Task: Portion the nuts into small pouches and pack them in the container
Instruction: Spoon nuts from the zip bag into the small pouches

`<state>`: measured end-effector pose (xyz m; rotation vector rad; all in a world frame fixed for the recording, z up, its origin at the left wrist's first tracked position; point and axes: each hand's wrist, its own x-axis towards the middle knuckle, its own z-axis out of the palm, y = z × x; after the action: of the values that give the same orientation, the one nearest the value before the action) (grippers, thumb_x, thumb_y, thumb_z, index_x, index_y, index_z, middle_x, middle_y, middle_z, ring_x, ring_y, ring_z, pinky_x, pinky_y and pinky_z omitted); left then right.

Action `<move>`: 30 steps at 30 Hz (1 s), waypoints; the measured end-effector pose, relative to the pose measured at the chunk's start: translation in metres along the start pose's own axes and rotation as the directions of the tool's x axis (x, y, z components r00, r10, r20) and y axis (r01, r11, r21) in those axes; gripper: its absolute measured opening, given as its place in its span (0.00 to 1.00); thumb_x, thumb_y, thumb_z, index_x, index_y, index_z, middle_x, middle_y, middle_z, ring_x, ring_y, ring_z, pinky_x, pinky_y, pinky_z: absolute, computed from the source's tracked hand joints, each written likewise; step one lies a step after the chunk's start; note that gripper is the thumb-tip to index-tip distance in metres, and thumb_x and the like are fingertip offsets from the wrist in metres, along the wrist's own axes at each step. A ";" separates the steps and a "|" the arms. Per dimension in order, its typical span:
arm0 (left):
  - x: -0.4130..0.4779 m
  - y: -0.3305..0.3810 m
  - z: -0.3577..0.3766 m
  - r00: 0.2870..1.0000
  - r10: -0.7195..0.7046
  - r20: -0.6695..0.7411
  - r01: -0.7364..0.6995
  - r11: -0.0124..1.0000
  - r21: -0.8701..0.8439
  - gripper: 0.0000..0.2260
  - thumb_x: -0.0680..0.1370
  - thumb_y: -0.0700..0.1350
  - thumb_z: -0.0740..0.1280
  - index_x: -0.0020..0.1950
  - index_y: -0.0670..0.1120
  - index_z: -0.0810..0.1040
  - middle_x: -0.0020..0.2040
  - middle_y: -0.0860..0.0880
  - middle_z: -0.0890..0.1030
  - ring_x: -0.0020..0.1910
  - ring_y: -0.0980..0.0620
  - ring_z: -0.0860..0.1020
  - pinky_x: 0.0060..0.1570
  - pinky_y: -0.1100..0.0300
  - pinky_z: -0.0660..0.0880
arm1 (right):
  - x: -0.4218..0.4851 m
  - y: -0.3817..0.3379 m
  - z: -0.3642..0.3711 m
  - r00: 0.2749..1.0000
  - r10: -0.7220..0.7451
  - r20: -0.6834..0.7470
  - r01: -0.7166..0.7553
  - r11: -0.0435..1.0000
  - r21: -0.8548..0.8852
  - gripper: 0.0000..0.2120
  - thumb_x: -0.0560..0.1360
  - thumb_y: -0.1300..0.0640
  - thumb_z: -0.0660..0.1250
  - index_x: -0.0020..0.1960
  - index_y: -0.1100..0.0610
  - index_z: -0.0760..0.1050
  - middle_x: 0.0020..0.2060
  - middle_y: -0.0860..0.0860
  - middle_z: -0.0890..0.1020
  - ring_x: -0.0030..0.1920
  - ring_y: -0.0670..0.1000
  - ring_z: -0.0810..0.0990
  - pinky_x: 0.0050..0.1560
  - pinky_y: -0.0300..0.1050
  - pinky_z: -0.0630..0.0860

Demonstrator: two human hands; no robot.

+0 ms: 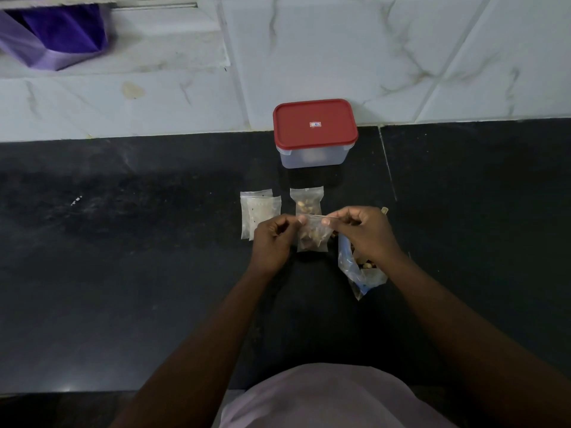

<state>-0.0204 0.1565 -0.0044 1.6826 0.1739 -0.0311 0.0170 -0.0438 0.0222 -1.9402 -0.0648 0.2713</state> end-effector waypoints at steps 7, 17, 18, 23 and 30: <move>0.002 -0.003 -0.003 0.997 -0.070 0.026 0.071 0.997 -0.029 0.09 0.82 0.44 0.68 0.53 0.41 0.85 0.48 0.48 0.87 0.50 0.50 0.86 0.53 0.56 0.82 | 0.010 0.004 -0.002 0.999 -0.033 0.017 0.035 0.984 -0.176 0.03 0.74 0.47 0.76 0.46 0.44 0.84 0.41 0.43 0.87 0.43 0.41 0.84 0.48 0.45 0.82; 0.015 -0.013 -0.012 0.987 -0.157 -0.043 0.159 0.985 0.070 0.05 0.80 0.44 0.72 0.50 0.45 0.86 0.45 0.50 0.87 0.47 0.51 0.86 0.52 0.48 0.83 | 0.030 0.005 -0.006 0.986 -0.055 0.156 0.114 0.911 -0.395 0.07 0.76 0.50 0.74 0.53 0.46 0.86 0.44 0.41 0.86 0.44 0.39 0.82 0.48 0.42 0.80; 0.017 -0.014 -0.012 0.985 -0.169 -0.042 0.172 0.983 0.072 0.04 0.79 0.44 0.72 0.49 0.45 0.86 0.44 0.50 0.87 0.47 0.50 0.86 0.52 0.47 0.83 | 0.031 0.006 -0.007 0.986 -0.056 0.158 0.115 0.914 -0.389 0.07 0.75 0.51 0.75 0.53 0.46 0.86 0.44 0.41 0.85 0.44 0.40 0.82 0.47 0.42 0.79; 0.021 -0.012 -0.007 0.982 -0.180 -0.063 0.186 0.978 0.094 0.04 0.79 0.45 0.72 0.48 0.46 0.86 0.43 0.49 0.87 0.45 0.49 0.85 0.47 0.51 0.84 | 0.034 0.006 -0.005 0.989 -0.026 0.142 0.068 0.951 -0.302 0.10 0.74 0.57 0.76 0.52 0.46 0.84 0.40 0.42 0.85 0.39 0.42 0.82 0.46 0.42 0.80; 0.029 -0.004 -0.007 0.970 -0.233 -0.069 0.239 0.966 0.103 0.05 0.82 0.43 0.68 0.52 0.49 0.85 0.46 0.53 0.85 0.45 0.56 0.85 0.42 0.61 0.83 | 0.048 0.004 -0.004 0.992 0.033 0.122 0.008 0.948 -0.317 0.15 0.74 0.56 0.76 0.58 0.47 0.76 0.41 0.42 0.86 0.41 0.40 0.83 0.51 0.49 0.82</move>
<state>0.0075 0.1669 -0.0110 1.7667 0.4213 -0.1751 0.0641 -0.0409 0.0122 -2.2423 -0.1891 0.4122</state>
